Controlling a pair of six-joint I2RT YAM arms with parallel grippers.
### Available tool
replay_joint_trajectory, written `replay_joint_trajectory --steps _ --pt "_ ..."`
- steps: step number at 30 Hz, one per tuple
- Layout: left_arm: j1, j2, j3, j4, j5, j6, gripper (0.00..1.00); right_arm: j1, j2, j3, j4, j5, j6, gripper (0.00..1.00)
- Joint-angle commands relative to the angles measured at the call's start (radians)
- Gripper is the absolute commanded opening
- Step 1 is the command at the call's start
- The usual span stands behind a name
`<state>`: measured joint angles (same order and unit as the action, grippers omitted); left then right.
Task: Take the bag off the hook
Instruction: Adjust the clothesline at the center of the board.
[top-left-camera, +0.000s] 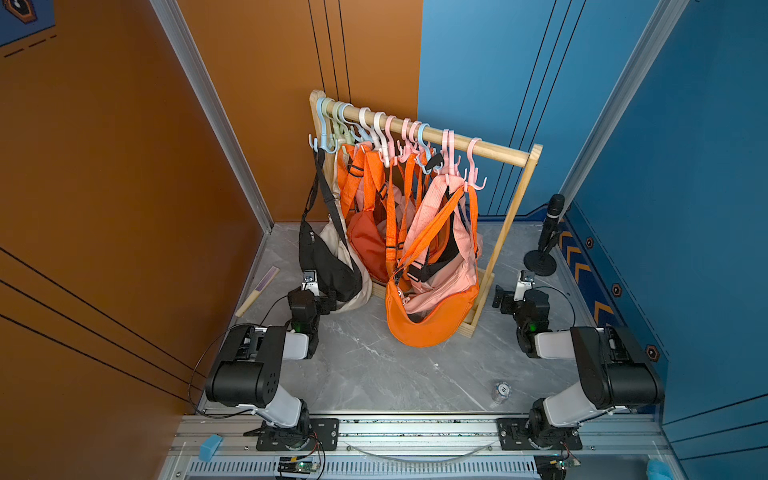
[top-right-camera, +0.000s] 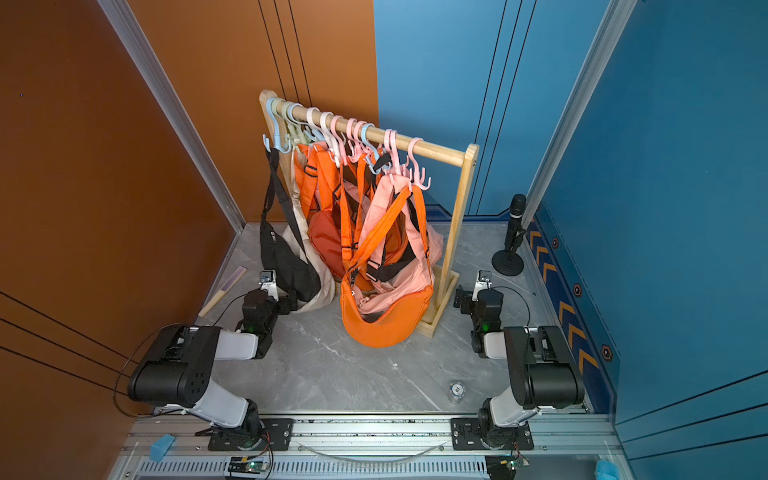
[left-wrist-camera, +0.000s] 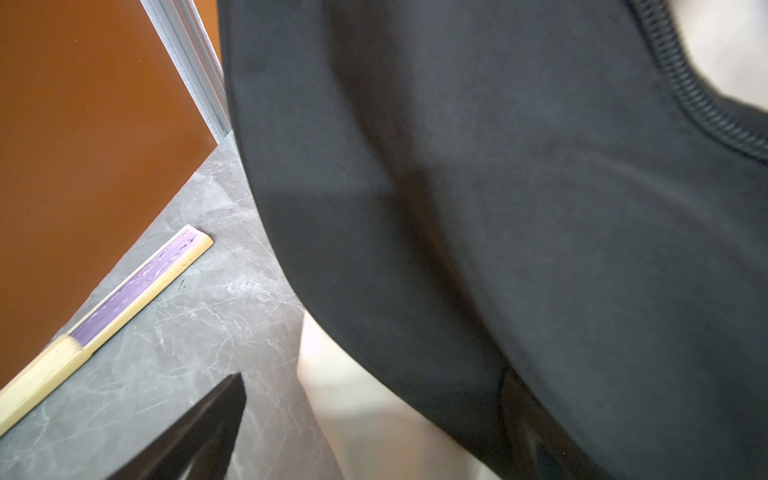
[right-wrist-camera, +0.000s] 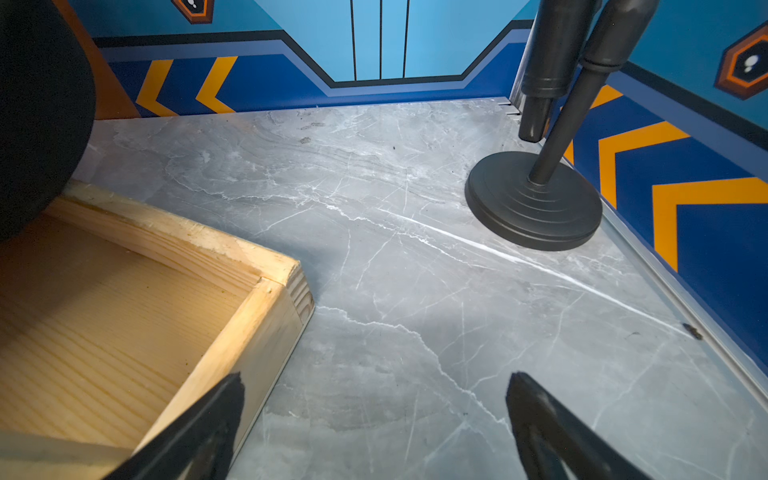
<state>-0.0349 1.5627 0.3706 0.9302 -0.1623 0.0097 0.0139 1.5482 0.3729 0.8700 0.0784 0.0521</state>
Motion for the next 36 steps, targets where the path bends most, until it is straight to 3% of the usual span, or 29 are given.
replay_joint_trajectory --steps 1,11,16,20,26,30,36 --pt "0.013 0.001 0.013 -0.014 0.049 -0.006 0.98 -0.002 -0.016 0.016 -0.018 -0.008 0.006 1.00" --pt "0.020 -0.006 0.014 -0.019 0.053 -0.010 0.98 0.009 -0.023 0.025 -0.029 0.038 0.010 1.00" --pt "0.010 -0.104 0.017 -0.105 0.034 -0.007 0.98 0.044 -0.204 0.190 -0.484 0.134 0.042 1.00" --pt "-0.020 -0.248 0.018 -0.218 -0.003 0.012 0.98 0.069 -0.376 0.238 -0.620 0.187 0.076 1.00" --pt "-0.051 -0.528 0.084 -0.525 0.029 -0.046 0.98 0.074 -0.617 0.296 -0.831 0.230 0.142 1.00" --pt "-0.097 -0.694 0.145 -0.741 0.060 -0.073 0.98 0.077 -0.763 0.323 -0.958 0.173 0.171 1.00" --pt "-0.251 -0.903 0.203 -0.898 0.104 -0.116 0.98 0.110 -0.937 0.344 -1.045 -0.071 0.183 1.00"
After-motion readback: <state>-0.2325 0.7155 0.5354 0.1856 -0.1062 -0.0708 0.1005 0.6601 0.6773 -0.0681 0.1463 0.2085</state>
